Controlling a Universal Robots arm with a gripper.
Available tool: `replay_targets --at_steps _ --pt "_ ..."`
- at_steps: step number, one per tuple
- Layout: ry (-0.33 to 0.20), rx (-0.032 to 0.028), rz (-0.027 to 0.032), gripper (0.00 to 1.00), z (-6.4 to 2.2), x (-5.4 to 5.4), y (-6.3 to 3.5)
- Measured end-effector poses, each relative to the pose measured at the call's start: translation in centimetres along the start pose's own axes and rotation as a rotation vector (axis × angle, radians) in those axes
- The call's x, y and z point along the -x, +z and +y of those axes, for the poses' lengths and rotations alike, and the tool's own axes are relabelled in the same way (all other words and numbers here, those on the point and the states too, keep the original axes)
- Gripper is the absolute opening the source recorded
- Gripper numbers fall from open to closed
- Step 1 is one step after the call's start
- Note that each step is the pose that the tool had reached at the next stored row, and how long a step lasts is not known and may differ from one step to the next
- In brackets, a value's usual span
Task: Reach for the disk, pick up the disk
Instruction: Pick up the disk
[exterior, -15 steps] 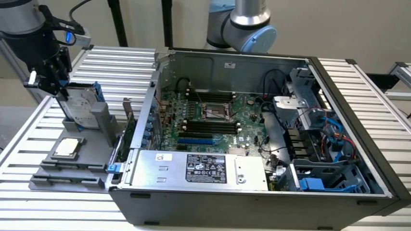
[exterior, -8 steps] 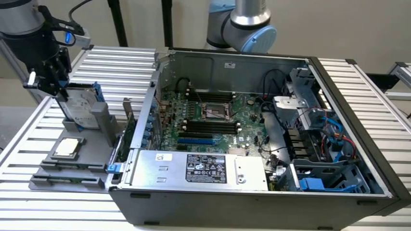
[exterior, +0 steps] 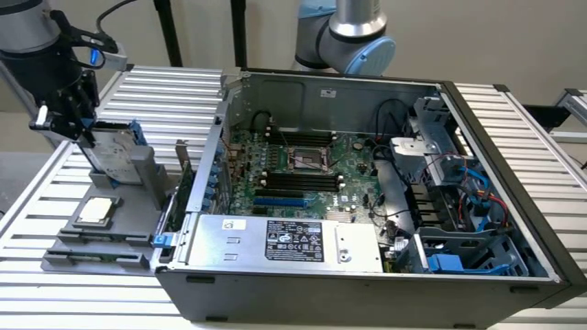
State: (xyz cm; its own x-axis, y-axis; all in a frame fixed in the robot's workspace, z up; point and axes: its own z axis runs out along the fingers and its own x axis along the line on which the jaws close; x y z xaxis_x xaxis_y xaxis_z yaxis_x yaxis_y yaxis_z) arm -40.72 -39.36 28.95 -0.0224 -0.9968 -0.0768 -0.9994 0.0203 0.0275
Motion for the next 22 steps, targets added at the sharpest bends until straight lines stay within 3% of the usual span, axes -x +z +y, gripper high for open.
replay_targets --at_steps 9,22 --pt "0.001 -0.0017 -0.0039 0.34 0.01 -0.22 -0.02" --pt "0.0 -0.0043 -0.0046 0.33 0.0 -0.23 -0.02"
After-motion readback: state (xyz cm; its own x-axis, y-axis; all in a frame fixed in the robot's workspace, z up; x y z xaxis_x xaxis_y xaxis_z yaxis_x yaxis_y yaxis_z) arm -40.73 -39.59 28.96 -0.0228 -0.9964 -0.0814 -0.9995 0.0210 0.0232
